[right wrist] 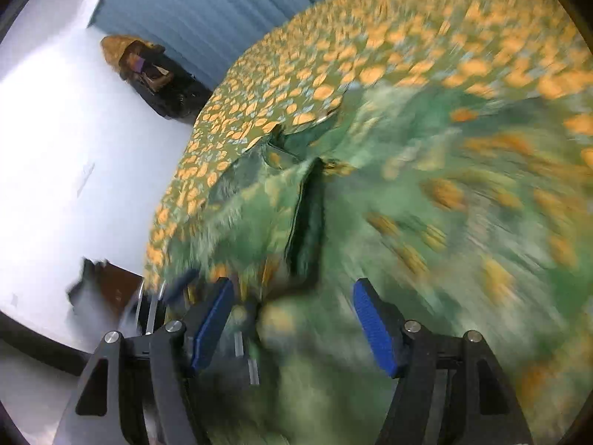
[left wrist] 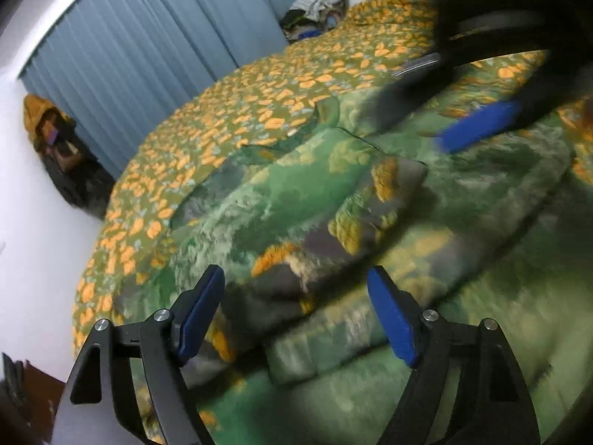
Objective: Fold large clothes
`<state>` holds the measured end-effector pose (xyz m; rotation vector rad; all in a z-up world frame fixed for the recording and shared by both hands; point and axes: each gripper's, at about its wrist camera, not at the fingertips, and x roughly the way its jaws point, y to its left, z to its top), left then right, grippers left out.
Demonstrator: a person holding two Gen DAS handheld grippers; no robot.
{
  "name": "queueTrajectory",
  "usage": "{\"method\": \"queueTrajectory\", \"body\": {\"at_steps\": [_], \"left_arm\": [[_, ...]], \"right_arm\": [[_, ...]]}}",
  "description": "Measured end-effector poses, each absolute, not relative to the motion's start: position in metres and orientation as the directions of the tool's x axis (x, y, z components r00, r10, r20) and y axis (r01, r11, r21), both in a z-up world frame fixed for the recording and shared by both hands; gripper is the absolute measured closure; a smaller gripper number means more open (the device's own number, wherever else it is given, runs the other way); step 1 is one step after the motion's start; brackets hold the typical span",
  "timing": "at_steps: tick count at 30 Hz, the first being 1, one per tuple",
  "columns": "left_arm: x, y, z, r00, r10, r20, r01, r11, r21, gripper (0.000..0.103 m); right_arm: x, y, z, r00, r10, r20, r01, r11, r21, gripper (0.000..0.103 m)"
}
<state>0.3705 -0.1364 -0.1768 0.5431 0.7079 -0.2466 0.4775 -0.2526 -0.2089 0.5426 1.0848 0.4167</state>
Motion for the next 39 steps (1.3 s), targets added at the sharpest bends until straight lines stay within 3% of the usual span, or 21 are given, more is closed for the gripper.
{"method": "queueTrajectory", "body": {"at_steps": [4, 7, 11, 14, 18, 20, 21, 24, 26, 27, 29, 30, 33, 36, 39], "left_arm": [[0.353, -0.109, -0.165, 0.691, -0.086, -0.718, 0.400, 0.873, 0.280, 0.022], [0.351, -0.075, -0.159, 0.658, -0.104, -0.746, 0.368, 0.908, 0.197, 0.022], [0.359, -0.027, -0.148, 0.630, -0.128, -0.766, 0.270, 0.961, 0.062, 0.018], [0.371, 0.004, -0.145, 0.632, -0.121, -0.766, 0.169, 0.986, -0.016, 0.017], [0.393, 0.032, -0.143, 0.640, -0.111, -0.760, 0.082, 0.994, -0.076, 0.017], [0.404, 0.032, -0.143, 0.640, -0.122, -0.759, 0.092, 0.992, -0.081, 0.018], [0.409, 0.033, -0.145, 0.635, -0.121, -0.763, 0.103, 0.992, -0.072, 0.018], [0.432, 0.030, -0.165, 0.603, -0.118, -0.789, 0.122, 0.991, -0.055, 0.028], [0.446, 0.030, -0.185, 0.559, -0.122, -0.820, 0.114, 0.991, -0.070, 0.034], [0.448, 0.028, -0.194, 0.546, -0.111, -0.830, 0.101, 0.993, -0.066, 0.034], [0.449, 0.026, -0.209, 0.524, -0.100, -0.846, 0.087, 0.994, -0.063, 0.035], [0.449, 0.025, -0.215, 0.517, -0.098, -0.850, 0.085, 0.994, -0.063, 0.035], [0.455, 0.027, -0.227, 0.480, -0.119, -0.869, 0.087, 0.992, -0.087, 0.034], [0.467, 0.028, -0.214, 0.439, -0.122, -0.890, 0.087, 0.992, -0.093, 0.034], [0.487, 0.033, -0.189, 0.460, -0.187, -0.868, 0.069, 0.982, -0.175, 0.035]], "right_arm": [[0.519, -0.224, -0.246, 0.300, 0.570, -0.765, 0.000, 0.802, 0.598, 0.034], [0.523, -0.205, -0.235, 0.291, 0.529, -0.797, -0.085, 0.844, 0.530, 0.087], [0.516, -0.206, -0.193, 0.407, 0.464, -0.787, -0.169, 0.885, 0.434, 0.087], [0.519, -0.207, -0.215, 0.387, 0.352, -0.852, -0.147, 0.936, 0.319, 0.085], [0.512, -0.199, -0.239, 0.390, 0.299, -0.871, -0.147, 0.954, 0.261, 0.069], [0.505, -0.203, -0.222, 0.424, 0.276, -0.862, -0.141, 0.961, 0.238, 0.046], [0.498, -0.204, -0.208, 0.477, 0.229, -0.848, -0.137, 0.973, 0.186, 0.044], [0.480, -0.192, -0.172, 0.610, 0.148, -0.779, -0.189, 0.981, 0.039, 0.044], [0.481, -0.180, -0.165, 0.607, 0.247, -0.755, -0.274, 0.957, 0.093, 0.044], [0.483, -0.169, -0.168, 0.565, 0.331, -0.756, -0.340, 0.928, 0.152, 0.044], [0.493, -0.151, -0.188, 0.496, 0.364, -0.788, -0.379, 0.908, 0.181, 0.064], [0.498, -0.144, -0.205, 0.454, 0.354, -0.818, -0.383, 0.906, 0.179, 0.066], [0.511, -0.143, -0.251, 0.371, 0.300, -0.879, -0.347, 0.923, 0.168, 0.068], [0.510, -0.150, -0.255, 0.388, 0.312, -0.867, -0.335, 0.924, 0.183, 0.068], [0.507, -0.154, -0.253, 0.387, 0.315, -0.867, -0.337, 0.923, 0.186, 0.068]]}}
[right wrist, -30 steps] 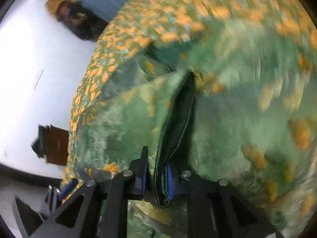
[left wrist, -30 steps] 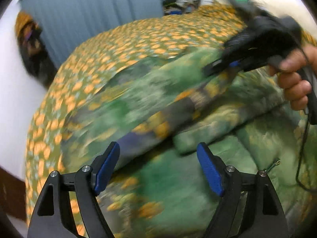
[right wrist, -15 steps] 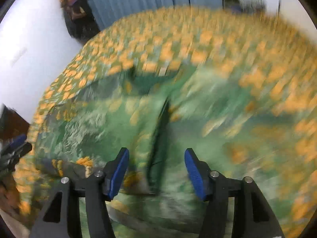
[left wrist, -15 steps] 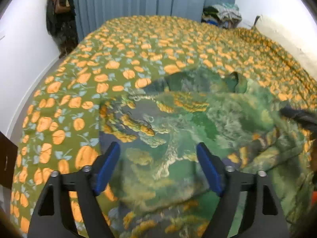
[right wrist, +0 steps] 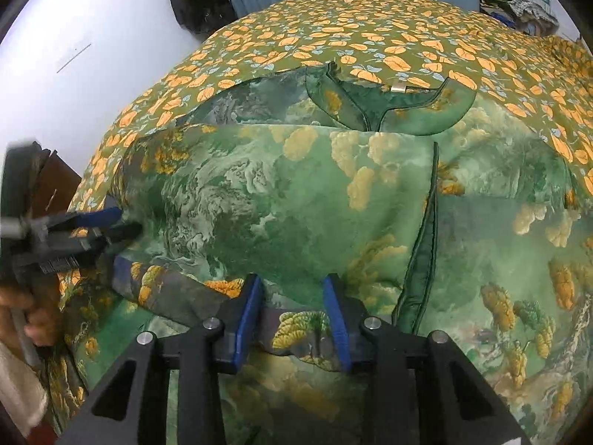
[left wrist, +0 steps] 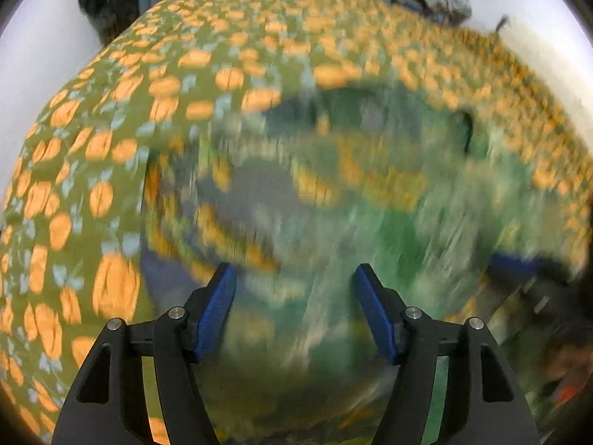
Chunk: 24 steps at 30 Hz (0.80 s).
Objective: Fold large clothes
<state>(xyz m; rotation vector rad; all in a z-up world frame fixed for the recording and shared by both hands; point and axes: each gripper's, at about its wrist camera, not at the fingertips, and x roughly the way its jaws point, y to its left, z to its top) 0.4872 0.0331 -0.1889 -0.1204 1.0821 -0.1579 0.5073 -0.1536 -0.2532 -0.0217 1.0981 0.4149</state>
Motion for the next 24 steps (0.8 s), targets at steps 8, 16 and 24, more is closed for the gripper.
{"method": "queueTrajectory", "body": {"at_steps": [8, 16, 24], "left_arm": [[0.550, 0.042, -0.235, 0.445, -0.185, -0.876, -0.050, 0.972, -0.231, 0.032], [0.488, 0.041, -0.198, 0.484, -0.181, -0.856, 0.022, 0.981, -0.195, 0.028], [0.412, 0.031, -0.200, 0.470, -0.090, -0.878, 0.122, 0.992, -0.037, 0.021]], "right_arm": [[0.503, -0.157, -0.253, 0.382, 0.335, -0.861, -0.333, 0.919, 0.210, 0.068], [0.492, -0.158, -0.237, 0.403, 0.315, -0.859, -0.320, 0.928, 0.190, 0.066], [0.457, -0.175, -0.237, 0.397, 0.290, -0.871, -0.279, 0.942, 0.187, 0.062]]}}
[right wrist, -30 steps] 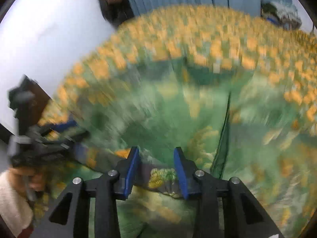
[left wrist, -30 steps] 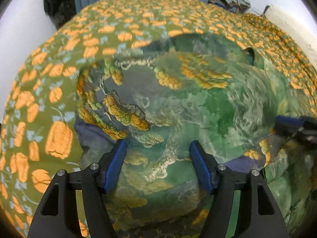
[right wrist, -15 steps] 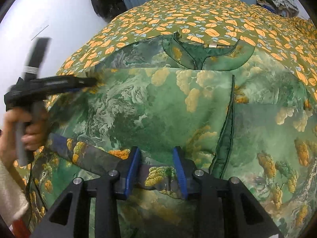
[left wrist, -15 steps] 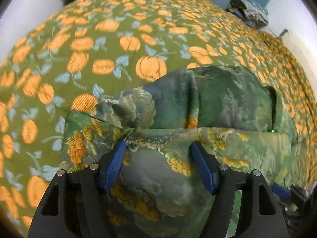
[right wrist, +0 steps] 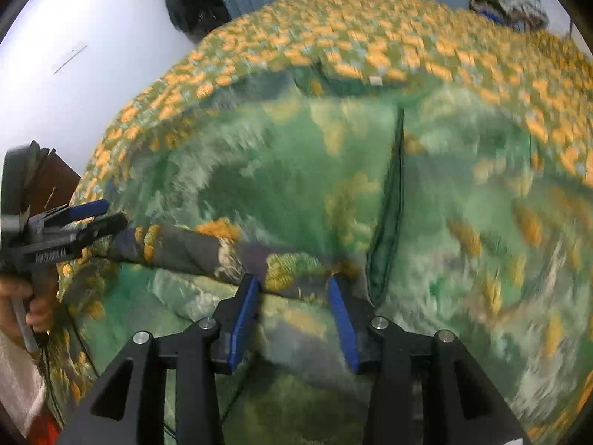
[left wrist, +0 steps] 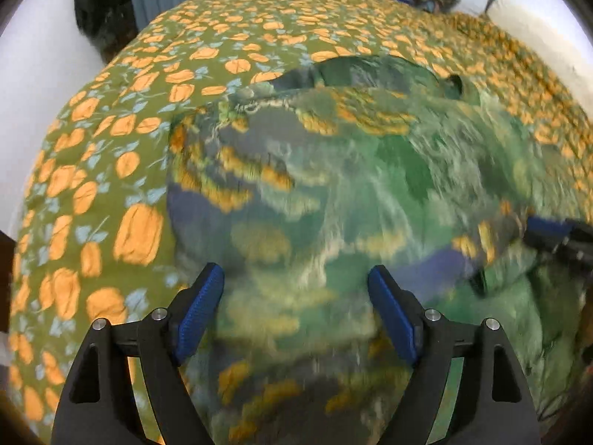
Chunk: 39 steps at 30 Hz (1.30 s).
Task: Fold large clothes
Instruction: 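Grasp the jacket hem with both grippers and fold it up toward the collar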
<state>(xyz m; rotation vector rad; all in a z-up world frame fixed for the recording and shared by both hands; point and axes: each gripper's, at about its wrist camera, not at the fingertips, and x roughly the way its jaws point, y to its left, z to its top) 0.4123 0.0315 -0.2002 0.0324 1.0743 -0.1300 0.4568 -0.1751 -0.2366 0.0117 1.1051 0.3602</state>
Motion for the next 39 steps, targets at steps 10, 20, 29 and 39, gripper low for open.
{"method": "queueTrajectory", "body": {"at_steps": [10, 20, 29, 39], "left_arm": [[0.280, 0.087, -0.165, 0.383, -0.267, -0.884, 0.143, 0.963, -0.229, 0.005], [0.218, 0.071, -0.212, 0.200, -0.401, -0.894, 0.139, 0.915, -0.379, 0.005], [0.207, 0.051, -0.212, 0.233, -0.331, -0.914, 0.202, 0.936, -0.288, 0.005], [0.205, 0.049, -0.217, 0.272, -0.294, -0.916, 0.184, 0.951, -0.250, 0.003]], "right_arm": [[0.316, -0.299, -0.172, 0.455, 0.194, -0.869, -0.229, 0.969, 0.096, 0.032], [0.209, -0.425, -0.227, 0.212, 0.216, -0.953, -0.001, 0.975, 0.221, 0.032], [0.218, -0.380, -0.262, 0.138, 0.285, -0.949, -0.120, 0.956, 0.269, 0.030], [0.210, -0.317, -0.250, 0.251, 0.017, -0.968, -0.230, 0.972, -0.043, 0.030]]}}
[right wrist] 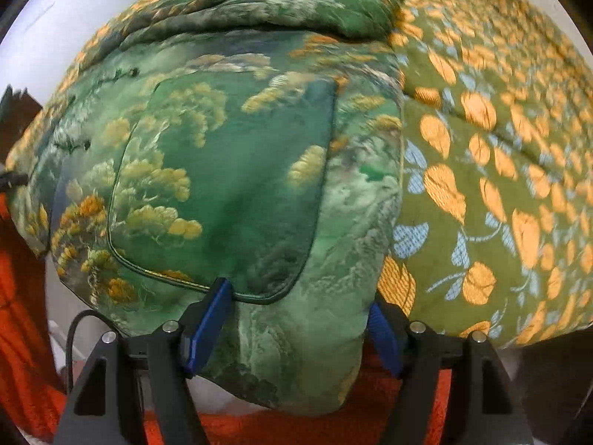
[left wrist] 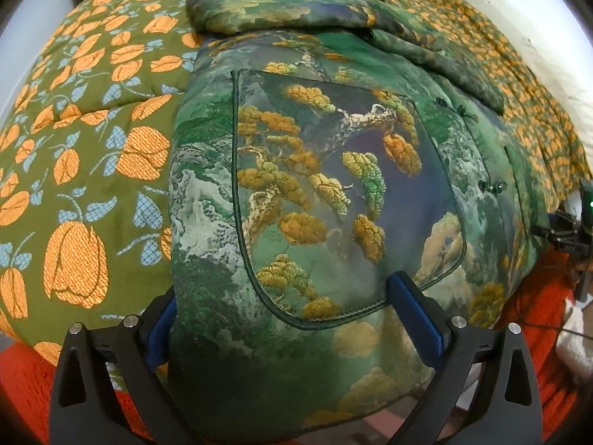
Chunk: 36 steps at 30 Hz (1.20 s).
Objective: Fold large clothes
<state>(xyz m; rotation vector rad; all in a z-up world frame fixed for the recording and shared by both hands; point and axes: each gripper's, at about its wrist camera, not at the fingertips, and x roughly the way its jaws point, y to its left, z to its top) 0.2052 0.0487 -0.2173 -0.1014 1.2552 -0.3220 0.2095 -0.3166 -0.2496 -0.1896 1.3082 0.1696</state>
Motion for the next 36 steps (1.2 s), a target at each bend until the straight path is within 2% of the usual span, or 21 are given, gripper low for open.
{"method": "queueTrajectory", "body": {"at_steps": [9, 15, 24, 25, 26, 27, 28, 29, 32, 36], "left_arm": [[0.208, 0.047, -0.223, 0.271, -0.288, -0.919, 0.177, 0.953, -0.247, 0.001], [0.210, 0.047, -0.225, 0.261, -0.292, -0.920, 0.177, 0.952, -0.251, 0.000], [0.208, 0.037, -0.224, 0.200, -0.253, -0.947, 0.201, 0.956, -0.213, 0.003], [0.207, 0.035, -0.223, 0.186, -0.244, -0.952, 0.206, 0.957, -0.205, 0.017], [0.206, 0.033, -0.221, 0.178, -0.233, -0.956, 0.215, 0.957, -0.193, 0.034], [0.204, 0.031, -0.217, 0.170, -0.213, -0.962, 0.219, 0.960, -0.174, 0.042], [0.202, 0.032, -0.213, 0.163, -0.208, -0.964, 0.217, 0.961, -0.170, 0.066], [0.201, 0.033, -0.210, 0.155, -0.222, -0.963, 0.210, 0.960, -0.187, 0.080], [0.199, 0.041, -0.198, 0.142, -0.288, -0.947, 0.171, 0.950, -0.263, 0.089], [0.190, 0.063, -0.176, 0.155, -0.397, -0.905, 0.109, 0.917, -0.383, 0.090]], "right_arm": [[0.206, -0.302, -0.250, 0.284, -0.040, -0.958, -0.256, 0.960, -0.115, 0.030], [0.195, -0.313, -0.245, 0.276, -0.024, -0.961, -0.258, 0.961, -0.098, 0.030], [0.214, -0.337, -0.259, 0.147, 0.137, -0.980, -0.176, 0.978, 0.111, 0.030], [0.215, -0.339, -0.259, 0.137, 0.147, -0.980, -0.180, 0.976, 0.121, 0.034], [0.216, -0.339, -0.257, 0.133, 0.163, -0.978, -0.189, 0.973, 0.136, 0.060], [0.217, -0.340, -0.253, 0.136, 0.175, -0.975, -0.194, 0.970, 0.148, 0.075], [0.218, -0.343, -0.246, 0.139, 0.193, -0.971, -0.181, 0.969, 0.167, 0.082], [0.220, -0.347, -0.241, 0.133, 0.214, -0.968, -0.170, 0.967, 0.191, 0.086], [0.219, -0.353, -0.219, 0.147, 0.293, -0.945, -0.142, 0.951, 0.273, 0.089], [0.216, -0.363, -0.180, 0.206, 0.430, -0.879, -0.093, 0.903, 0.420, 0.090]]}}
